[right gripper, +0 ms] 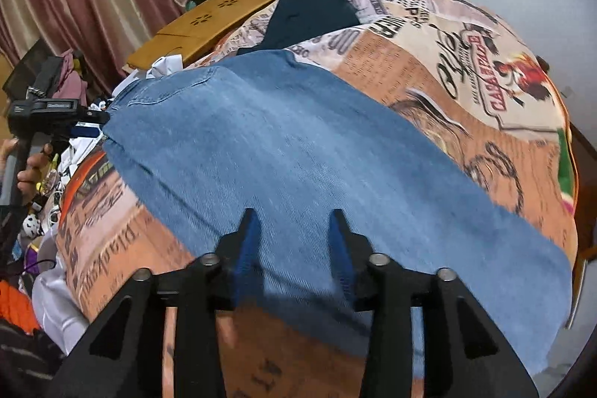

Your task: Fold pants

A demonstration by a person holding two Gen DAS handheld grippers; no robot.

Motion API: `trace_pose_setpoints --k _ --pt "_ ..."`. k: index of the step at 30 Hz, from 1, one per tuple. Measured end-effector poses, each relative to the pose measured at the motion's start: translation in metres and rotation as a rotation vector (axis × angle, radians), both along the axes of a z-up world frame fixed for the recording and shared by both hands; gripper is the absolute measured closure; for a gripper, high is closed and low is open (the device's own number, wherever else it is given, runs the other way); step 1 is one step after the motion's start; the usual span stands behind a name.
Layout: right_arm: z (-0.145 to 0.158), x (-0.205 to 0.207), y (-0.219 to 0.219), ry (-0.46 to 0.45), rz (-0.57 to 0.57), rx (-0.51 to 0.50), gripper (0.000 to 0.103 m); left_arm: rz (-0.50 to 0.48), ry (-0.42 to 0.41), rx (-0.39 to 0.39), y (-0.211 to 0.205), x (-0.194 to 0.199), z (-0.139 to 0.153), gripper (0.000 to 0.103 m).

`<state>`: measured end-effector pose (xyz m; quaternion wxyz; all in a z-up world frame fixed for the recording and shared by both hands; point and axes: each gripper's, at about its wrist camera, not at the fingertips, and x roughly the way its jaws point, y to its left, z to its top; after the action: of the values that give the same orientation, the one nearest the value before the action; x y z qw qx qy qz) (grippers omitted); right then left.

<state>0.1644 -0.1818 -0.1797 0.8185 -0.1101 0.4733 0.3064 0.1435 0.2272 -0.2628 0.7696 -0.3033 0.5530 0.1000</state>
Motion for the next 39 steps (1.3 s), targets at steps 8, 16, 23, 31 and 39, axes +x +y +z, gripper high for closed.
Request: trace_pose_setpoints --k 8,16,23,31,39 --pt "0.0 -0.021 -0.001 -0.027 0.043 0.005 0.062 -0.093 -0.052 0.304 -0.037 0.017 0.022 0.071" --pt "-0.008 -0.017 0.029 -0.025 0.095 0.025 0.078 -0.153 -0.208 0.555 -0.058 0.006 0.075 0.077" --pt "-0.002 -0.018 0.029 0.033 0.122 0.092 0.094 -0.181 -0.185 0.574 -0.054 0.0 0.064 0.077" --pt "0.013 -0.03 0.027 0.063 0.172 0.085 0.095 -0.218 -0.075 0.44 -0.049 -0.011 0.009 0.072" --pt "0.024 0.02 0.034 -0.01 0.012 0.158 0.059 -0.262 -0.074 0.539 -0.056 -0.029 0.025 0.051"
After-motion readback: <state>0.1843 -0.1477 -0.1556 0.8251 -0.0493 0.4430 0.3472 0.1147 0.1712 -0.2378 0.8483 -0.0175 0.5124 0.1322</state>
